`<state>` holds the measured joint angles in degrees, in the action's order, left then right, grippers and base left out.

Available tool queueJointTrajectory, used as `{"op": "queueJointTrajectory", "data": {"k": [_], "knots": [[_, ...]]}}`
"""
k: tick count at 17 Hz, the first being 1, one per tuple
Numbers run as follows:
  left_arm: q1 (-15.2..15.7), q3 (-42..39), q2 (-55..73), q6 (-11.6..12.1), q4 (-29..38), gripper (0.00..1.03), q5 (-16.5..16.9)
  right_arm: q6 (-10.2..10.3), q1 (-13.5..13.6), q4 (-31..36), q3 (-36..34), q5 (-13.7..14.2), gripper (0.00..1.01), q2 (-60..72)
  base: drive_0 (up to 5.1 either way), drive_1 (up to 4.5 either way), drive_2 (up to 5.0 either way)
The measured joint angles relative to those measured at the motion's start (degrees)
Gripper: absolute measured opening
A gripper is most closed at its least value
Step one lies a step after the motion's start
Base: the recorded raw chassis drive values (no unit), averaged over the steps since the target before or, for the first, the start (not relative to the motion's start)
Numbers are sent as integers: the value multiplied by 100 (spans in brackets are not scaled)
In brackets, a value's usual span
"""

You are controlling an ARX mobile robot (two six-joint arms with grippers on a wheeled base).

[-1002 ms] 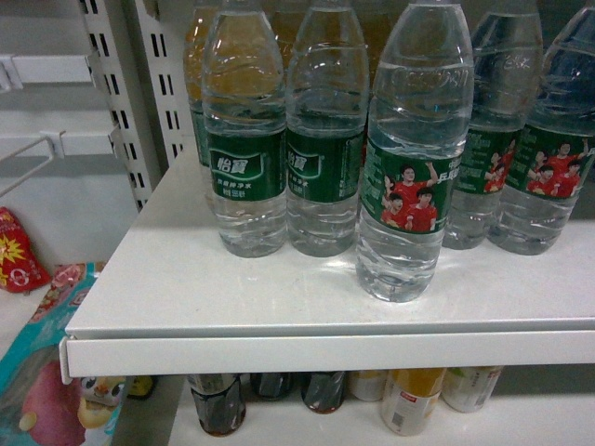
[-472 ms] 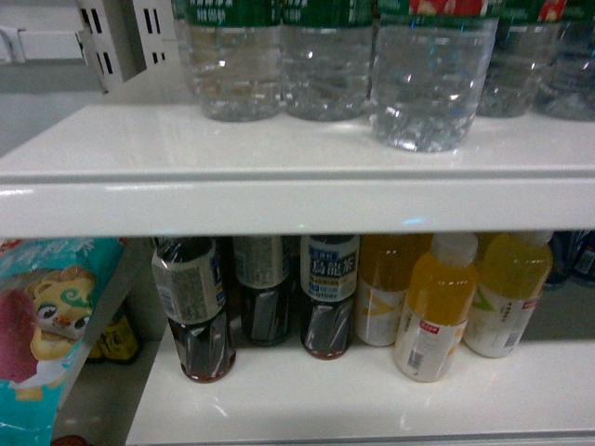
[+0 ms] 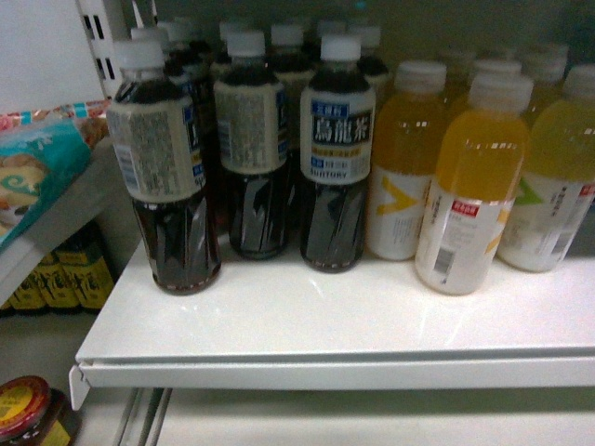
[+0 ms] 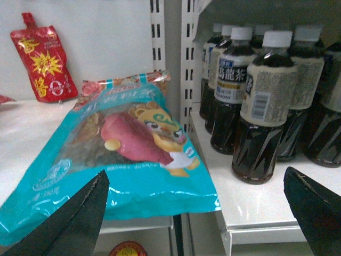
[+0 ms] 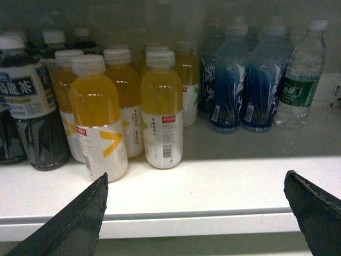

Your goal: Move water from second to third shelf

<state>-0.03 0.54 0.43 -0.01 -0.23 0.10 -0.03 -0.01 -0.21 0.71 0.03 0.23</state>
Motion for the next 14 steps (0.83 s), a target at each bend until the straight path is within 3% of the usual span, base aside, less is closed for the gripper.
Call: {"op": "queueJointTrajectory", "data": {"k": [14], "knots": [[0,0,0,0,-7,98,-11,0,0,-9,0,-2,98,0,0,0,0]]}}
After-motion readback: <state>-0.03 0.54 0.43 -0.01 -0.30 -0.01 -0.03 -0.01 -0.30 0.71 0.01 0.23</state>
